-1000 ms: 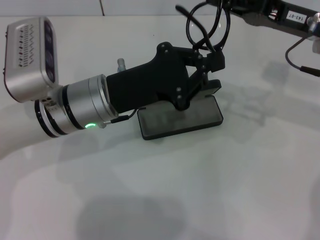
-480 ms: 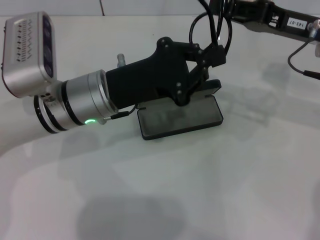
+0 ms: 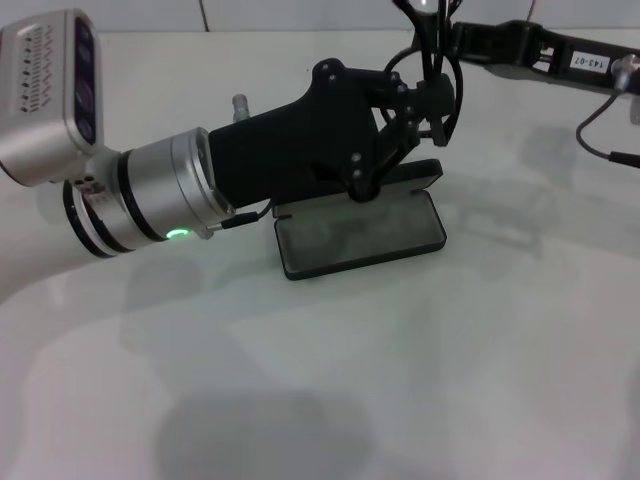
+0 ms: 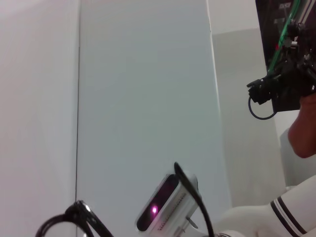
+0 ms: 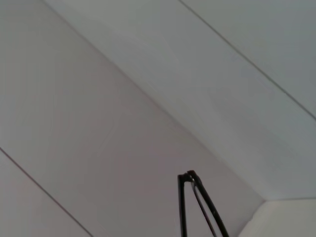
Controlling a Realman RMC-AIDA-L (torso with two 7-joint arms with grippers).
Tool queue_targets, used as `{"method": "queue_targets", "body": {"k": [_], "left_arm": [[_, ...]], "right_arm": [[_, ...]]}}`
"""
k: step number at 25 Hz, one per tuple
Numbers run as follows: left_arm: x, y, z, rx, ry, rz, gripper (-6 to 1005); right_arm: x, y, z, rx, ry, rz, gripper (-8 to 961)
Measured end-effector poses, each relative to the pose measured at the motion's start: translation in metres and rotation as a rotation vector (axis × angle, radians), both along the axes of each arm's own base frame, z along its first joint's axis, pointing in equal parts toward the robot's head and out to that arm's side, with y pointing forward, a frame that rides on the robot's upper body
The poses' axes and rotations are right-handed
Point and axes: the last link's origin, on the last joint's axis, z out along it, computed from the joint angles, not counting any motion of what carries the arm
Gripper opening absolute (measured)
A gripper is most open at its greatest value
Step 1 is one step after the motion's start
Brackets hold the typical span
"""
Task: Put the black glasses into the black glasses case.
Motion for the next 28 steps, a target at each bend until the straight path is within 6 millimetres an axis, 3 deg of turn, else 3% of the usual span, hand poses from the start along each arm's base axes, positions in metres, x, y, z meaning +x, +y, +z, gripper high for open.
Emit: {"method": "queue_targets", "body": {"k": [28], "left_arm": [[0.0030,-0.0047,0.0097,-0.003,-0.039,-0.047,13]], "right_arm": [[0.0049,-0.0029,0.0005,-0.014,-0.036,0.018,142]]}}
